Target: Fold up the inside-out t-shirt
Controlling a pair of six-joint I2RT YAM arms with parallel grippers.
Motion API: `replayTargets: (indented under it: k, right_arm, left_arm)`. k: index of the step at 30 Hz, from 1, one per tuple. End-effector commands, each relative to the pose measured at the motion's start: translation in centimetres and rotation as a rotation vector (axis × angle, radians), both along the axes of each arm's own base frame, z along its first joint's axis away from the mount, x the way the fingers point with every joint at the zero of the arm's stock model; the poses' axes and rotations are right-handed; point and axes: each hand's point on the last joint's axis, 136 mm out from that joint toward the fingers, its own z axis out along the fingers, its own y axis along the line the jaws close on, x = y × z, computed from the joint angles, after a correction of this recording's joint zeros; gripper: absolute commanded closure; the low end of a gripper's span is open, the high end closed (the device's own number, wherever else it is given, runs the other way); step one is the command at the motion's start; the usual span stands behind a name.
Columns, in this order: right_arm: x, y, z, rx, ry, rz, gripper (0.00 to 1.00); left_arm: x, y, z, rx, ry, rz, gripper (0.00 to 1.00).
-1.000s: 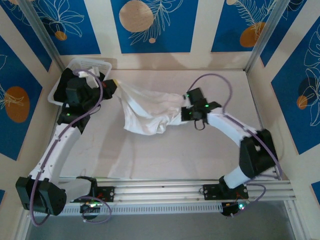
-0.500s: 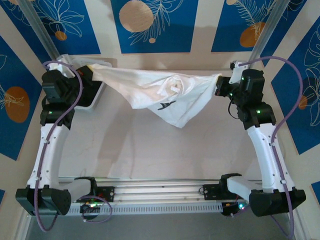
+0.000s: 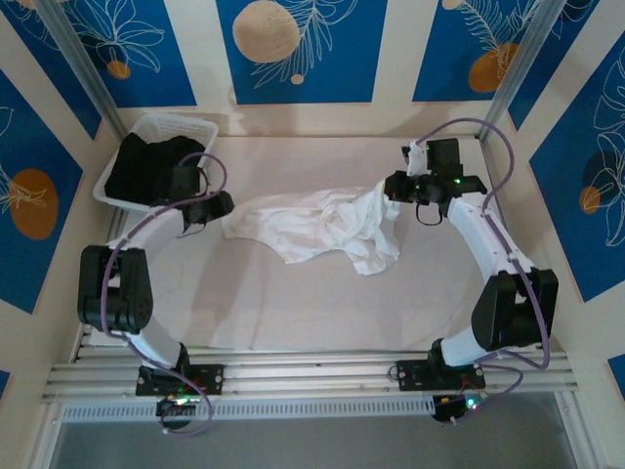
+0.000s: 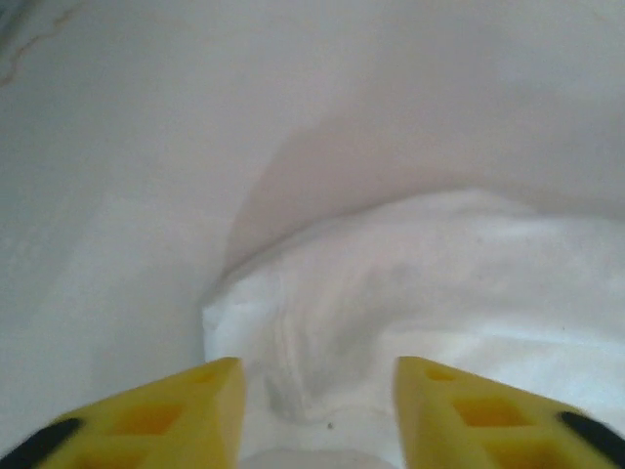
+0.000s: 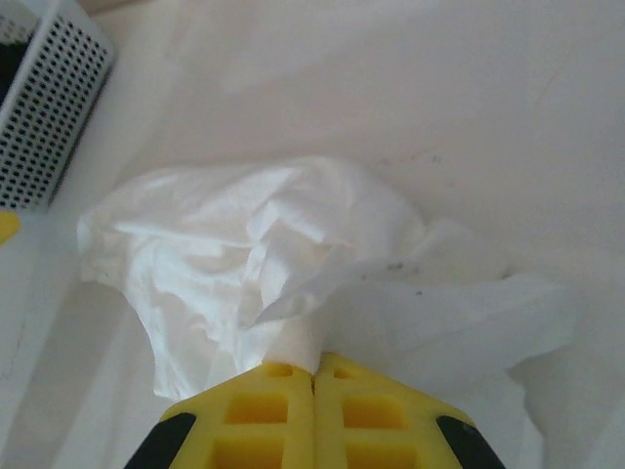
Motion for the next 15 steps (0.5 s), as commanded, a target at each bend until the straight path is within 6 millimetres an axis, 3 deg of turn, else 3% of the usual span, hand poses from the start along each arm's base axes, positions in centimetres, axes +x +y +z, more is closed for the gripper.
replayTargets:
  k: [1, 6, 9, 12, 15]
  right_arm:
    - [-0.5, 0.9, 1.8, 0.032, -0.045, 0.04, 1.0]
    - [-0.4, 0.6, 1.4, 0.017, -0.04, 0.034, 1.0]
    - [-0.4, 0.6, 1.4, 0.017, -0.038, 0.033, 1.0]
    - [-0.4, 0.8, 1.3, 0.021, -0.038, 0.036, 1.0]
    - [-0.4, 0.9, 1.4, 0.028, -0.037, 0.039, 1.0]
  left_arm:
    - [-2.5, -5.8, 4.5, 0.06, -0.19, -0.198, 0.43]
    - [-6.7, -17.3, 4.1, -0.019, -0.255, -0.52, 0.38]
    - [-7.5, -22.3, 3.3, -0.056, -0.246, -0.643, 0.4]
    - [-7.3, -25.6, 2.3, -0.119, -0.214, -0.696, 0.44]
    - [-6.2, -27.2, 1.0, -0.125, -0.186, -0.71, 0.47]
